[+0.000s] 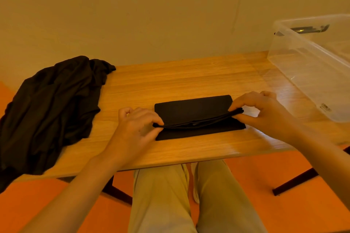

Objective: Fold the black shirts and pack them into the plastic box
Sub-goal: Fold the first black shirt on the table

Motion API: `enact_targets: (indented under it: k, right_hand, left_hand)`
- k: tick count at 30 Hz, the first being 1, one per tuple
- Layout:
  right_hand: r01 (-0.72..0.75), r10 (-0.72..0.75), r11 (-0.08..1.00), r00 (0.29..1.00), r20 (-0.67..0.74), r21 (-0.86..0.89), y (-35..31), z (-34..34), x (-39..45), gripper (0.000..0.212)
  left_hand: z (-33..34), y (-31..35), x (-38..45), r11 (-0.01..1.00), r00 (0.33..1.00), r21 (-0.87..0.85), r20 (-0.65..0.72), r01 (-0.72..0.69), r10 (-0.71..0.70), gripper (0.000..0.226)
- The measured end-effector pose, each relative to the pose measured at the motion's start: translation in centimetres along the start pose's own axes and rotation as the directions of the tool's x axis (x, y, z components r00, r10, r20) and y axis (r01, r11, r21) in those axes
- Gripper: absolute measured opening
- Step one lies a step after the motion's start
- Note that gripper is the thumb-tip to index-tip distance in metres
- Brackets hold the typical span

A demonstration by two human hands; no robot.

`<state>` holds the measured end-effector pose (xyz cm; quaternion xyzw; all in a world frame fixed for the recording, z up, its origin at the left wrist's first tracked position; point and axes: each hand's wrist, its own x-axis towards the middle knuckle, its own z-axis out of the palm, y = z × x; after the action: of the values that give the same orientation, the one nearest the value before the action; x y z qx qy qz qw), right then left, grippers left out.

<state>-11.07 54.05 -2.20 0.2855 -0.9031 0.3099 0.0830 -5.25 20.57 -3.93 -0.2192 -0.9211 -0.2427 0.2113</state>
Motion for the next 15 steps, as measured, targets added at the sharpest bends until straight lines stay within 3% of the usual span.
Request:
enact_targets:
  k: [6,12,15]
  right_hand:
    - [0.006,-0.007,0.999,0.999,-0.052,-0.036,0.2,0.9,-1.8,0.016]
    - [0.044,-0.047,0.995,0.998,-0.029,-0.094,0.0,0.9,-2.4,0.034]
    - [0.049,-0.059,0.993,0.994,-0.095,-0.103,-1.4,1.4,-1.2,0.045]
  left_hand:
    - [0.7,0.6,-1.3,0.994,0.996,0.059,0.027,-0.087,0.086,0.014]
    - [0.4,0.6,-1.3,0.991,0.994,0.072,-0.004,-0.113,0.113,0.015]
    - [0.4,1.7,0.6,0.998,0.999,0.059,-0.046,-0.017,0.020,0.027]
